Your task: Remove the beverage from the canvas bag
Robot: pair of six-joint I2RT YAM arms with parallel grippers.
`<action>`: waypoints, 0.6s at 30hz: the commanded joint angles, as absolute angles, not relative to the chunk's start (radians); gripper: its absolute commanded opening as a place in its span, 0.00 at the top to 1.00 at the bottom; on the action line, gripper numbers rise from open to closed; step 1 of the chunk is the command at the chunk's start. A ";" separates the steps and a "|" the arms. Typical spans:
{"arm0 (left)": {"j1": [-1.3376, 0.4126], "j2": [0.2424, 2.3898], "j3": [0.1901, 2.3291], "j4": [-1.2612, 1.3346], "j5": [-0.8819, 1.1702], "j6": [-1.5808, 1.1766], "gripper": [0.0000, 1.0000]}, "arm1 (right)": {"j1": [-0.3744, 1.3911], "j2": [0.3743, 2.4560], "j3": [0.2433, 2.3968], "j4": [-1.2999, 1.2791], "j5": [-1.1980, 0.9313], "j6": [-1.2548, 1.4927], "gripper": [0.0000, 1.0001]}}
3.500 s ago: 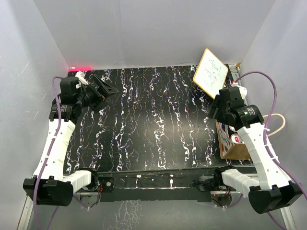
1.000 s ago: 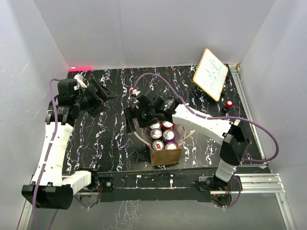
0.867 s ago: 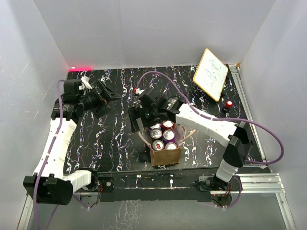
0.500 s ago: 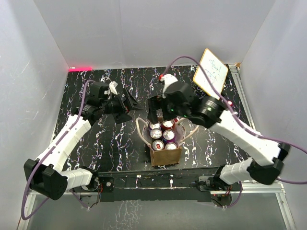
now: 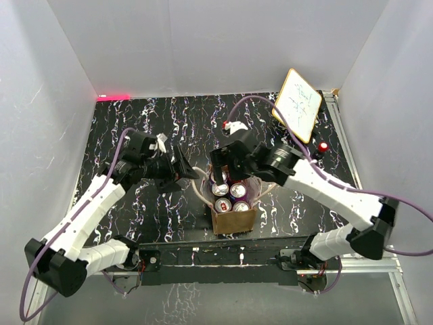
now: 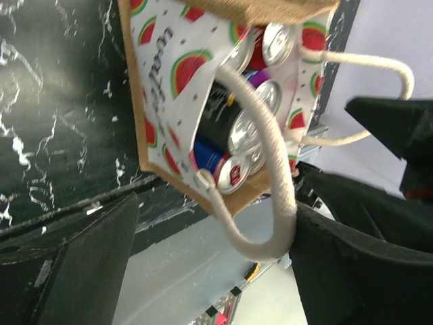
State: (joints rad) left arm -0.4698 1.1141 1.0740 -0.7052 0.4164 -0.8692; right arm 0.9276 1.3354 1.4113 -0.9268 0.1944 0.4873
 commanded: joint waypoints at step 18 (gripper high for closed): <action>-0.472 1.025 0.904 -0.822 0.432 -0.920 0.65 | 0.940 1.563 1.373 -0.865 0.094 0.370 0.19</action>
